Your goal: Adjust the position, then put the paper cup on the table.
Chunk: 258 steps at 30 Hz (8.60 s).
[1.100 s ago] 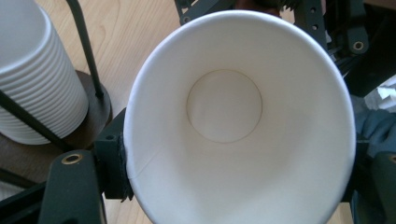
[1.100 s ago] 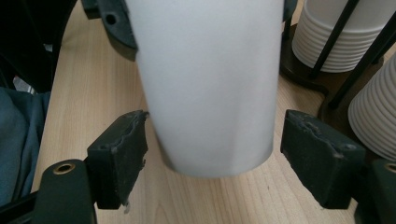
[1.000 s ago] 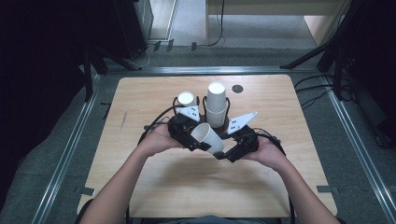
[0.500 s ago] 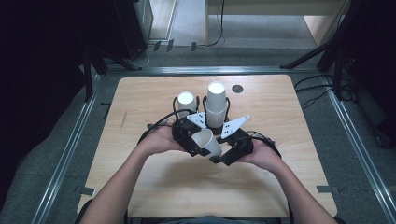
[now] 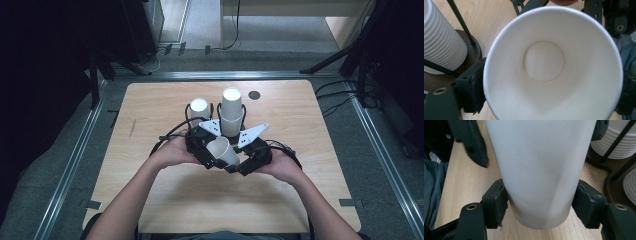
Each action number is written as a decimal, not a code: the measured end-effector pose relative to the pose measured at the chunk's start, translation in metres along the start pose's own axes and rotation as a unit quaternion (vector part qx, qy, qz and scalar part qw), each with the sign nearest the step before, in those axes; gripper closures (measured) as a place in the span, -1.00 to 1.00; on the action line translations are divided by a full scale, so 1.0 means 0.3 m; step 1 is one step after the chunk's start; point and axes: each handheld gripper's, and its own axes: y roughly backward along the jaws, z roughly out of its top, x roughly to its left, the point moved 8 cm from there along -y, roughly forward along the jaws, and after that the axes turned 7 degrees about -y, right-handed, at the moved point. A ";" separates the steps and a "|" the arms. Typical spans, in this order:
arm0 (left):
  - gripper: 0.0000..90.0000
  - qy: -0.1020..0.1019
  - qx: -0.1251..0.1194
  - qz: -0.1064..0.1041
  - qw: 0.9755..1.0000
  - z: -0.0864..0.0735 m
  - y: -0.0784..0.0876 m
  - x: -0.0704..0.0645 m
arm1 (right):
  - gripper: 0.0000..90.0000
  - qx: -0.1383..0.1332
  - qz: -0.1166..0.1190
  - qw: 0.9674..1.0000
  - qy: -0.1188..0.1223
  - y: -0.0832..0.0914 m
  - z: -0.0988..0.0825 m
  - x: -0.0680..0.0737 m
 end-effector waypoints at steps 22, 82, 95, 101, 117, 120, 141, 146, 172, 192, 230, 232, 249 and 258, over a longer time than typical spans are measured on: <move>-0.72 0.054 -0.099 0.006 0.994 0.007 0.016 0.015 | -0.26 -0.037 0.008 0.999 -0.017 0.039 0.019 -0.013; -0.37 0.051 -0.037 0.032 0.998 -0.073 0.061 0.014 | -0.52 -0.035 -0.053 0.997 -0.042 0.124 -0.027 -0.061; -0.37 0.064 -0.039 0.035 0.997 -0.129 0.102 0.032 | -0.52 -0.048 -0.075 0.995 -0.052 0.190 -0.047 -0.113; -0.38 0.074 -0.035 0.040 0.996 -0.161 0.123 0.037 | -0.52 -0.057 -0.081 0.993 -0.057 0.219 -0.051 -0.143; -0.38 0.088 -0.031 0.071 0.993 -0.244 0.202 0.078 | -0.52 -0.050 -0.083 0.994 -0.056 0.213 -0.052 -0.166; -0.38 0.093 -0.031 0.075 0.992 -0.262 0.215 0.091 | -0.52 -0.051 -0.084 0.994 -0.056 0.213 -0.053 -0.169; -0.38 0.128 -0.030 0.098 0.986 -0.353 0.283 0.154 | -0.52 -0.039 -0.083 0.994 -0.052 0.205 -0.065 -0.174; -0.38 0.138 -0.031 0.106 0.984 -0.374 0.300 0.176 | -0.52 -0.034 -0.085 0.995 -0.051 0.201 -0.070 -0.174; -0.38 0.182 -0.025 0.165 0.969 -0.460 0.394 0.288 | -0.52 -0.023 -0.097 0.993 -0.061 0.211 -0.116 -0.176; -0.39 0.224 -0.011 0.193 0.955 -0.532 0.402 0.365 | -0.52 -0.016 -0.107 0.992 -0.063 0.218 -0.143 -0.175; -0.52 0.268 0.062 0.236 0.932 -0.637 0.349 0.428 | -0.52 -0.002 -0.108 0.992 -0.060 0.205 -0.157 -0.176; -0.53 0.268 0.061 0.235 0.932 -0.635 0.345 0.427 | -0.53 -0.001 -0.108 0.992 -0.063 0.204 -0.159 -0.176; -0.92 0.281 0.038 0.208 0.936 -0.616 0.335 0.417 | -0.52 0.001 -0.109 0.992 -0.058 0.202 -0.160 -0.177; -0.96 0.280 0.027 0.211 0.936 -0.594 0.365 0.407 | -0.52 0.004 -0.109 0.992 -0.058 0.202 -0.162 -0.176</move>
